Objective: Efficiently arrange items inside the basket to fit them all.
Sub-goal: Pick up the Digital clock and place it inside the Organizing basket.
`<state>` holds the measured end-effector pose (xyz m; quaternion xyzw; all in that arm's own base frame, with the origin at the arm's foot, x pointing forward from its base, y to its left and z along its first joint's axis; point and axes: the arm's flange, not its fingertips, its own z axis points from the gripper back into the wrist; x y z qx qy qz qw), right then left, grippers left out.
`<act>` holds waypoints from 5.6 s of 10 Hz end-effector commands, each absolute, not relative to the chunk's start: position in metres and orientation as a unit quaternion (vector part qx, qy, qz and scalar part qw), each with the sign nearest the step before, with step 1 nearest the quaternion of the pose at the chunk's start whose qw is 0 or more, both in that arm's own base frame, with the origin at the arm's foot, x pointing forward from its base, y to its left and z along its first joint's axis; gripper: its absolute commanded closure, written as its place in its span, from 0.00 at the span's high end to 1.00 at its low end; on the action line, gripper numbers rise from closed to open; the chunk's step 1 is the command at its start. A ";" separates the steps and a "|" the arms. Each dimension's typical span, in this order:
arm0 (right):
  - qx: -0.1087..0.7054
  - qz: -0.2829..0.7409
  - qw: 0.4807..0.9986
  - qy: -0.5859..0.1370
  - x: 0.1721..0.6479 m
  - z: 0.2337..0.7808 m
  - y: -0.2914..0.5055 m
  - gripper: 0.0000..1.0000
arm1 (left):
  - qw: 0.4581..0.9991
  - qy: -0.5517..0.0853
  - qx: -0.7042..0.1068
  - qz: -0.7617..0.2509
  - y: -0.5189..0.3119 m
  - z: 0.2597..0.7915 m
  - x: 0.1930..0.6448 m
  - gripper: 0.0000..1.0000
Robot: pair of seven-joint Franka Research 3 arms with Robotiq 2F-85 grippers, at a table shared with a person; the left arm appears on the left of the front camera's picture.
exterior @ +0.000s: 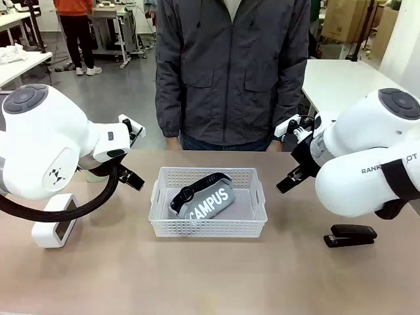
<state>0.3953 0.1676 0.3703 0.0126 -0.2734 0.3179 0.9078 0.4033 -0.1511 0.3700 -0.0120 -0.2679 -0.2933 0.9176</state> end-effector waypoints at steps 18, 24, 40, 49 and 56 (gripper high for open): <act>0.012 0.318 0.908 -0.273 0.395 0.370 0.168 1.00 | 0.918 -0.268 -0.012 -0.293 -0.151 0.370 0.403 1.00; 0.280 0.280 0.886 -0.243 0.326 0.457 0.100 1.00 | 0.858 -0.249 -0.255 -0.370 -0.105 0.454 0.323 0.93; 0.498 -0.101 0.778 -0.369 0.213 0.410 -0.260 1.00 | 0.702 -0.382 -0.584 0.140 0.245 0.381 0.252 0.93; 0.498 -0.101 0.778 -0.369 0.213 0.410 -0.260 1.00 | 0.702 -0.382 -0.584 0.140 0.245 0.381 0.252 0.93; 0.498 -0.101 0.778 -0.369 0.213 0.410 -0.260 1.00 | 0.729 -0.365 -0.565 0.125 0.233 0.402 0.246 0.93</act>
